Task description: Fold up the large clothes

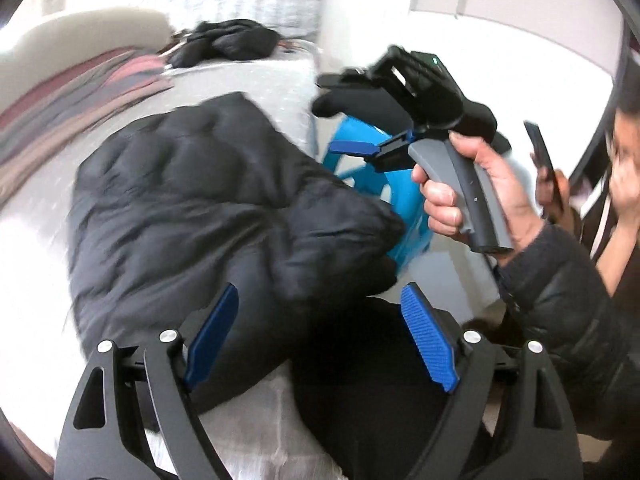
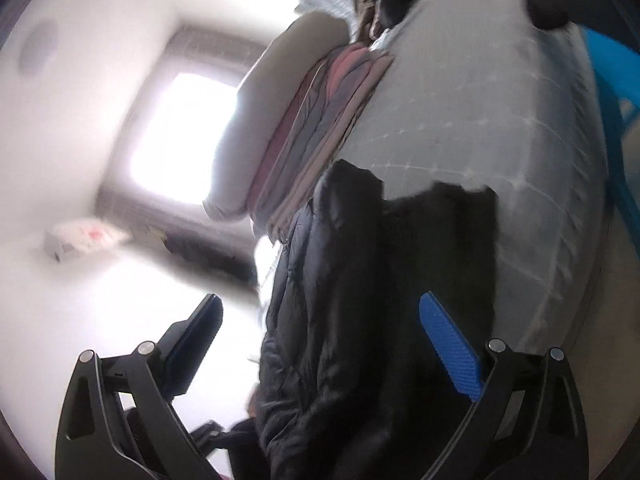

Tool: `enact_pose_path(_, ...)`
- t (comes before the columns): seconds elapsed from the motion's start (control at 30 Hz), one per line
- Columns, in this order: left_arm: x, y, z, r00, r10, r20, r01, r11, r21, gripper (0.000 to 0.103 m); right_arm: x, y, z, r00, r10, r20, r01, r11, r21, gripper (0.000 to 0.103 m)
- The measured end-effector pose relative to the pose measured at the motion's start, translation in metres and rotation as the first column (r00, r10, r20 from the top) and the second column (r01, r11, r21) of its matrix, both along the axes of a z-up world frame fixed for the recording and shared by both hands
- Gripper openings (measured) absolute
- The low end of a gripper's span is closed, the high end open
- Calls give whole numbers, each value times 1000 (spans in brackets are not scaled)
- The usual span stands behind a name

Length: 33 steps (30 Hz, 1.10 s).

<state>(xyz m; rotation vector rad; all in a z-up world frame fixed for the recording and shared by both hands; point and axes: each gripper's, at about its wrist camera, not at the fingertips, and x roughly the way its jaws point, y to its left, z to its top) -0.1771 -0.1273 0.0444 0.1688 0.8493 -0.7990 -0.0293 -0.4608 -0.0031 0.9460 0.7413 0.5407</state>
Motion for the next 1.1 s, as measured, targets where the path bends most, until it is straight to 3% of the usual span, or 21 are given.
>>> enact_pose_path(0.2,15,60,-3,985,151,-82,-158,984,-82,80,65,18,-6,994,100,-43,-103,992,-79,95)
enact_pose_path(0.23,23,71,-6,980,176,-95,-184,979,-86,80,74,21,-9,992,110,-55,-115,989,-93,91)
enact_pose_path(0.37,41,110,-15,948,277,-159,-296,949,-113,80,97,38,-13,976,207,-71,-214,969,-125,29)
enact_pose_path(0.57,62,148,-23,896,382,-226,-421,893,-158,80,63,30,12,978,194,79,-185,977,-108,19)
enact_pose_path(0.7,74,152,-26,890,391,-236,-435,883,-177,80,40,11,6,986,140,90,-128,984,-125,19)
enact_pose_path(0.83,83,145,-30,892,371,-260,-424,884,-194,81,47,0,-41,994,108,-32,-111,984,-139,19)
enact_pose_path(0.9,84,140,-31,893,367,-260,-419,889,-185,81,53,-2,-57,995,80,-67,-88,989,-121,25)
enact_pose_path(1.0,82,136,-29,904,350,-245,-397,899,-184,82,46,-10,-47,998,20,-65,-30,989,-144,51)
enact_pose_path(1.07,84,138,-28,907,353,-230,-395,903,-171,82,33,-14,-36,998,-21,-66,9,984,-178,79)
enact_pose_path(1.1,85,140,-28,905,357,-230,-399,901,-171,82,28,-17,-30,997,-45,-67,31,979,-204,84)
